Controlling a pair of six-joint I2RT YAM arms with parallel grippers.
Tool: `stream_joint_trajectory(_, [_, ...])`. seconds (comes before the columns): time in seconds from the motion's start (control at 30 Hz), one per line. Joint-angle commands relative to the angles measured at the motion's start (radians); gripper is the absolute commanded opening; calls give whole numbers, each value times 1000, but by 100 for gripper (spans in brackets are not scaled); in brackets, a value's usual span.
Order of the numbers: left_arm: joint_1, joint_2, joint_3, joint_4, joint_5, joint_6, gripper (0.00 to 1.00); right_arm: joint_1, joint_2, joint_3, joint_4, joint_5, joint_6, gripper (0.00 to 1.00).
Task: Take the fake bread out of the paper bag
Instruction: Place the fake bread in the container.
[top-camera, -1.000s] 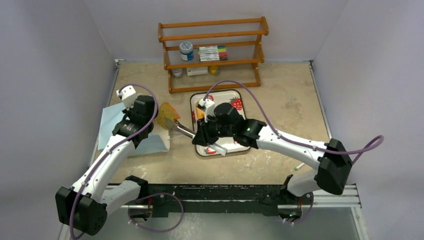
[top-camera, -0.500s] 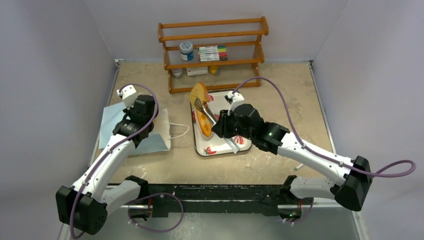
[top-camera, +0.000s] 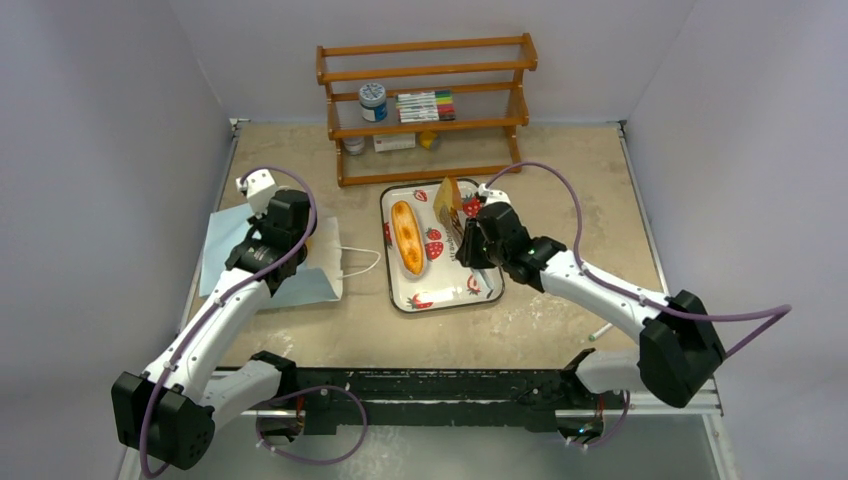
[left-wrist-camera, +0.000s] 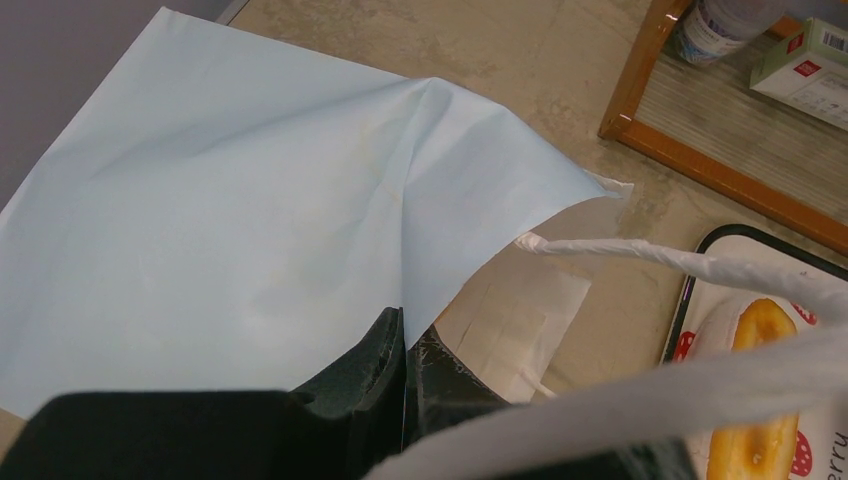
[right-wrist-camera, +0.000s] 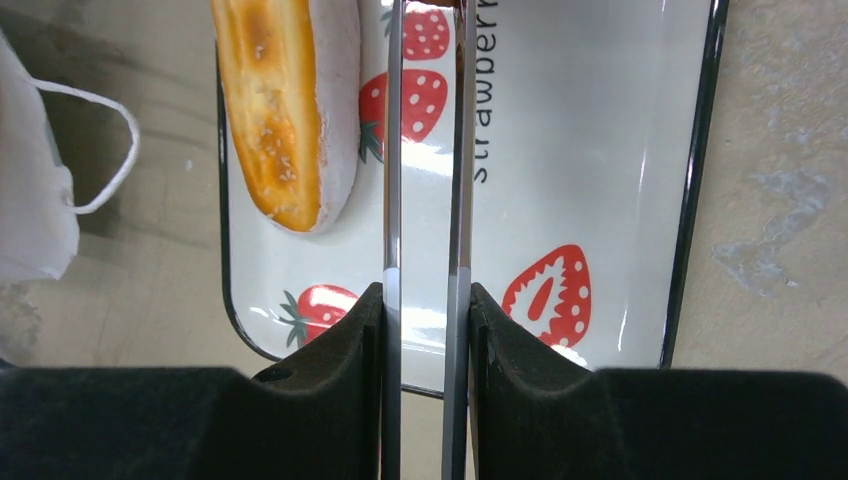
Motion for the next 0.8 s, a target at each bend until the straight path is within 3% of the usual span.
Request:
stream_joint_trajectory(0.0, [4,-15,52,67,18,15,0,-21,8,-36,135,-74,44,26])
stream_joint_trajectory(0.37, [5,-2,58,80,32,20,0,-56,67,-59,189,-142,76,47])
stream_joint_trajectory(0.77, [6,8,62,93,37,23,0,-58,-16,-97,138,-190,114,48])
